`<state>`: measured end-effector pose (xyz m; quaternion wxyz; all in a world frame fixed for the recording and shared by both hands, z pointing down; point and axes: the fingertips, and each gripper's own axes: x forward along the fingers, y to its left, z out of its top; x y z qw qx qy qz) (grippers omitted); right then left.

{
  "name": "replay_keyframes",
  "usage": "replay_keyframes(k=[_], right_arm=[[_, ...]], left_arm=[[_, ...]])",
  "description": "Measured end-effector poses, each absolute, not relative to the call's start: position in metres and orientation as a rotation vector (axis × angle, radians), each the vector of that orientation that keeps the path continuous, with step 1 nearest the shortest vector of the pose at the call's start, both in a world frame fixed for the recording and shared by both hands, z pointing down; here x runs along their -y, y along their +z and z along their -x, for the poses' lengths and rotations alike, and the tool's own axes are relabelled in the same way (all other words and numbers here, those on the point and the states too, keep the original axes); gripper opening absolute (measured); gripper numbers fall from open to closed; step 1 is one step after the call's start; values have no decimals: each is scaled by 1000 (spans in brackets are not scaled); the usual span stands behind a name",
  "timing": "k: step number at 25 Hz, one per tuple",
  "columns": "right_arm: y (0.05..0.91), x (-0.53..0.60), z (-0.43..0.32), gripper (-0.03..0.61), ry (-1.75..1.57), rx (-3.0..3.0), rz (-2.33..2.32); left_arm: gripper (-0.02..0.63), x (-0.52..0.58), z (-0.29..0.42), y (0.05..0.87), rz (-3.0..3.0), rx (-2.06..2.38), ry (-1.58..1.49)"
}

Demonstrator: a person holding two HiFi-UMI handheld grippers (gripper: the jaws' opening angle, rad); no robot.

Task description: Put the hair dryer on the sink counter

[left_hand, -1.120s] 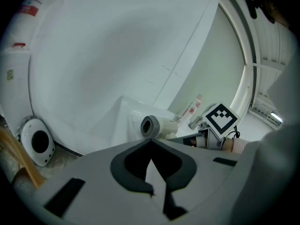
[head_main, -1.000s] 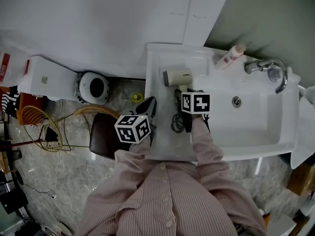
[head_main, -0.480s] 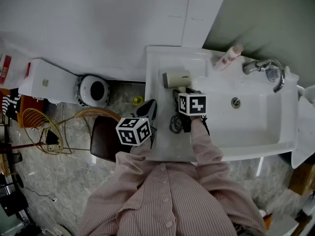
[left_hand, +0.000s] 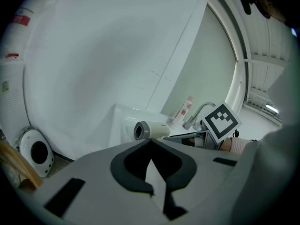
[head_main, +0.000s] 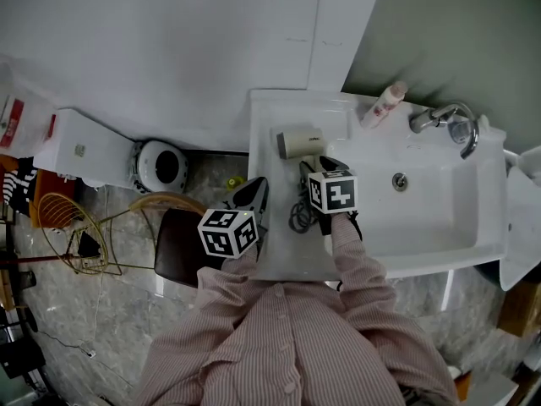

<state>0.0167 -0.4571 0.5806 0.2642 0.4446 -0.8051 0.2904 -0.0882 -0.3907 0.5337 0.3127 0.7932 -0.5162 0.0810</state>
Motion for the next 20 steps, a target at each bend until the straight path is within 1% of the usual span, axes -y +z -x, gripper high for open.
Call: replay_keyframes(k=[1, 4, 7, 10, 20], right_arm=[[577, 455, -19, 199, 754, 2185, -1201], [564, 447, -21, 156, 709, 2235, -1208], [554, 440, -24, 70, 689, 2278, -1228], [541, 433, -27, 14, 676, 2338, -1236], [494, 400, -29, 6, 693, 2578, -1188]], left_arm=[[-3, 390, 87, 531, -2102, 1362, 213], [-3, 388, 85, 521, -2139, 1364, 205], [-2, 383, 80, 511, -2184, 1360, 198], [-3, 376, 76, 501, -2228, 1357, 195], [-3, 354, 76, 471, -2320, 1393, 162]])
